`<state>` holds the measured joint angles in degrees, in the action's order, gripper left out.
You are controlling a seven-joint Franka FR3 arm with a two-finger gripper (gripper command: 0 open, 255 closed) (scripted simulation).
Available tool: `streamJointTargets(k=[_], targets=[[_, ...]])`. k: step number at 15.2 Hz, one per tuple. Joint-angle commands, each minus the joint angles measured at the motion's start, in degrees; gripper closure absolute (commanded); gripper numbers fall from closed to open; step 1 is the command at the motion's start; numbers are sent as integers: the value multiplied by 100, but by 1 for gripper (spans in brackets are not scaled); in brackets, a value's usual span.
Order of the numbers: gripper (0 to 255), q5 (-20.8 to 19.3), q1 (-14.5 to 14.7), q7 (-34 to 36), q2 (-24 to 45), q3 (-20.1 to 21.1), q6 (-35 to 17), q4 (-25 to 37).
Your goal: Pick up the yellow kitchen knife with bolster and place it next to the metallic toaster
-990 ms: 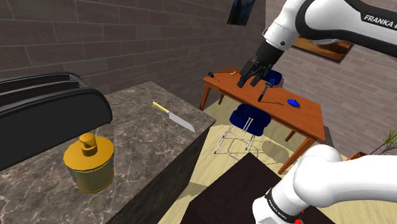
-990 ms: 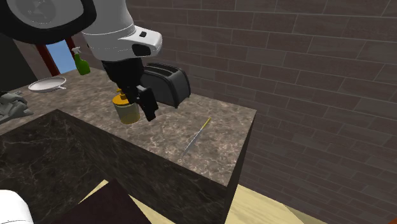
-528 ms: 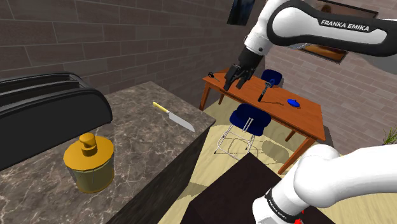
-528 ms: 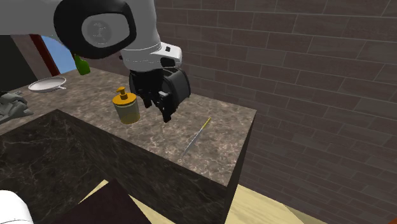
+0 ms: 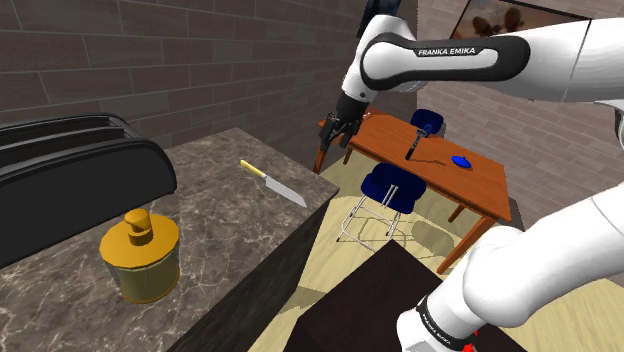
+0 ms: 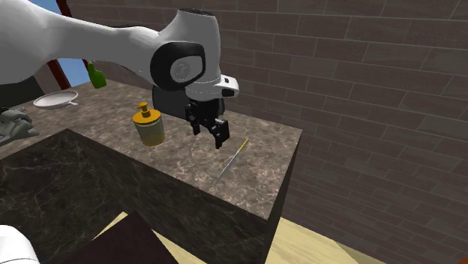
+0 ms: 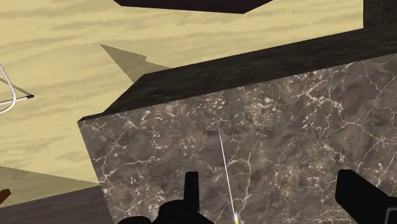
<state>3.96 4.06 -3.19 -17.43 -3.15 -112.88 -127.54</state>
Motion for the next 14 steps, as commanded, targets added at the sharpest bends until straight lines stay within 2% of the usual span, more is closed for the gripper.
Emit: streamJointTargets(k=[1, 8, 14], targets=[[0, 20, 25, -129, 468, -20, -166, 211], [0, 107, 110, -461, 2056, 16, -551, 1098], [0, 135, 149, -685, 3437, 94, -648, 2116]])
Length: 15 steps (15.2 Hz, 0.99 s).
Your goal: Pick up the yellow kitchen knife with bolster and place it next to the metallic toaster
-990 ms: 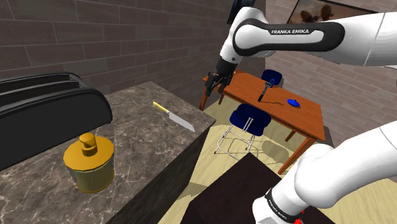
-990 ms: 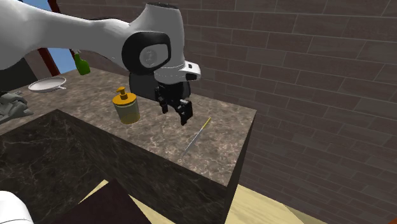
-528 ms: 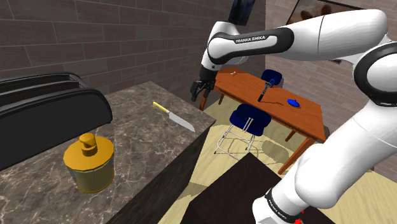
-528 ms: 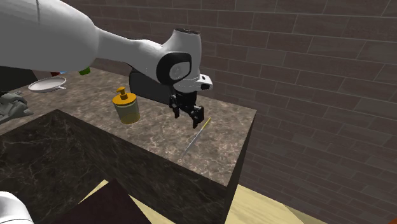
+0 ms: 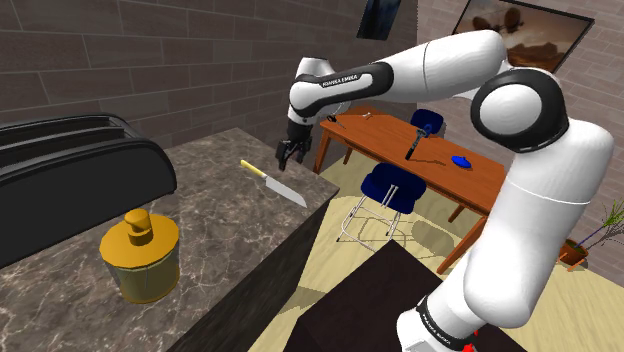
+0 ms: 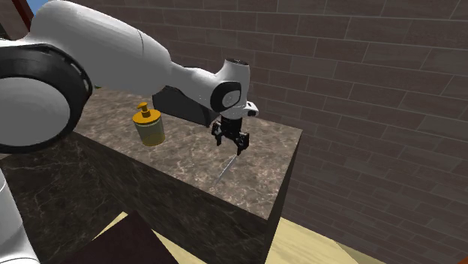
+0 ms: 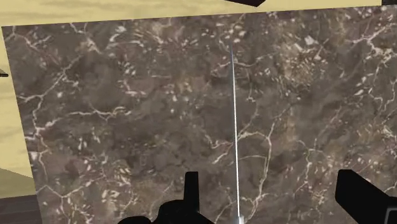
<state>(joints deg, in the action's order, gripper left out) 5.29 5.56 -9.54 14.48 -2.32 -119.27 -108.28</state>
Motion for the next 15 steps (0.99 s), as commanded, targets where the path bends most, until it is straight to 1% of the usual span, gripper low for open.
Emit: streamJointTargets(k=[1, 6, 13, 15], targets=[[0, 0, 4, -80, 479, 26, -3, 385], [0, -33, 36, -206, 1634, 99, 116, 1451], [0, -11, 50, -221, 1853, 115, -327, 1227], [0, -9, 51, -222, 1873, 116, -363, 1211]])
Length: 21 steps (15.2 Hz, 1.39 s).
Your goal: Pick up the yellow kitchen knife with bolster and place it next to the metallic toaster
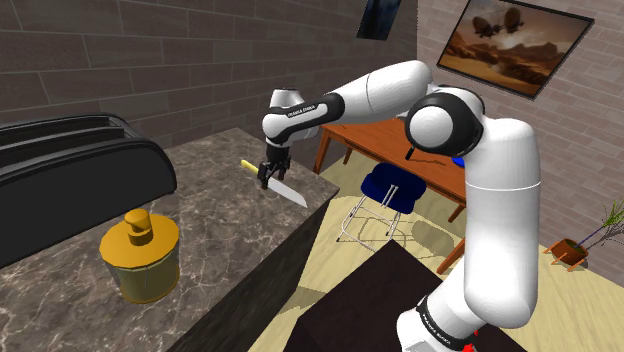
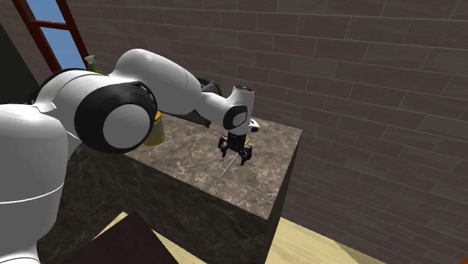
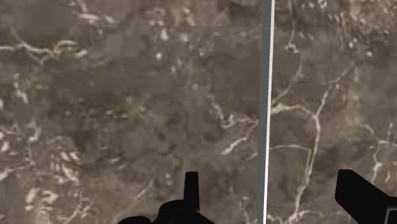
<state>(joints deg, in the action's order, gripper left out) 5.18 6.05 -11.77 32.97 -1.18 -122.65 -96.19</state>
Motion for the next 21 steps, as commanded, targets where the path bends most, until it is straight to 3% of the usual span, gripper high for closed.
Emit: streamJointTargets(k=[1, 6, 7, 16, 21], targets=[[0, 2, 2, 1, 24, 2, -25, 3], [0, 2, 2, 1, 25, 2, -25, 3], [255, 2, 2, 1, 25, 2, -24, 4], [255, 2, 2, 1, 25, 2, -25, 3], [255, -14, 5, 24, -193, -6, 256, 66]])
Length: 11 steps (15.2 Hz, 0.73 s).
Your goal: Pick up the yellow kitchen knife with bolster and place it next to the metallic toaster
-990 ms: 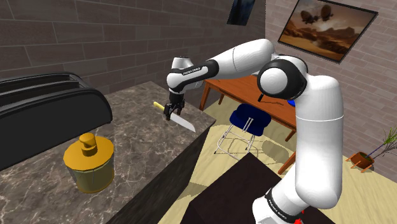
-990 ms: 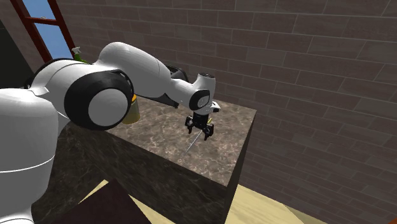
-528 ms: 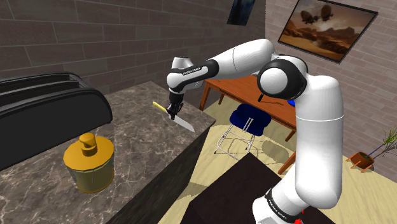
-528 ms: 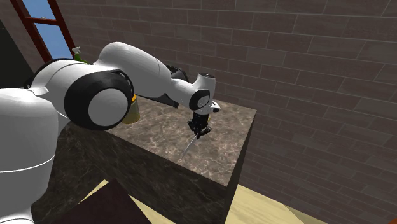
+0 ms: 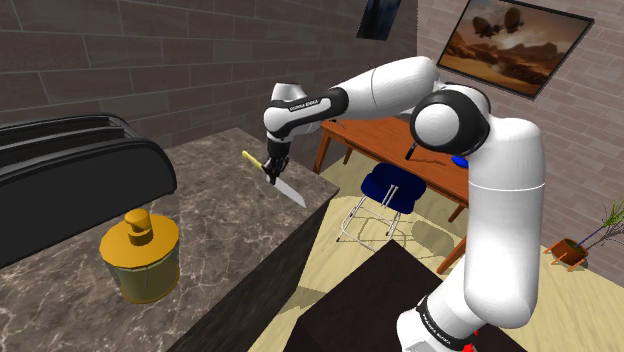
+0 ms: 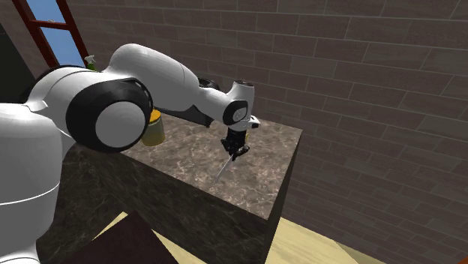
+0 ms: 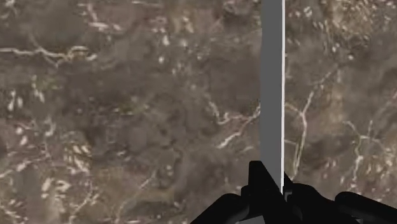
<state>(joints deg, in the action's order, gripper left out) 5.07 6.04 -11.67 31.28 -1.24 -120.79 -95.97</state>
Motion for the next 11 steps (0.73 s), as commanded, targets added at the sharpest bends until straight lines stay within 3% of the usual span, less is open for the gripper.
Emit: streamJointTargets(k=[1, 11], targets=[[255, -7, 6, 18, -63, -1, 129, 64], [255, -36, 8, 65, -422, -13, 731, 309]])
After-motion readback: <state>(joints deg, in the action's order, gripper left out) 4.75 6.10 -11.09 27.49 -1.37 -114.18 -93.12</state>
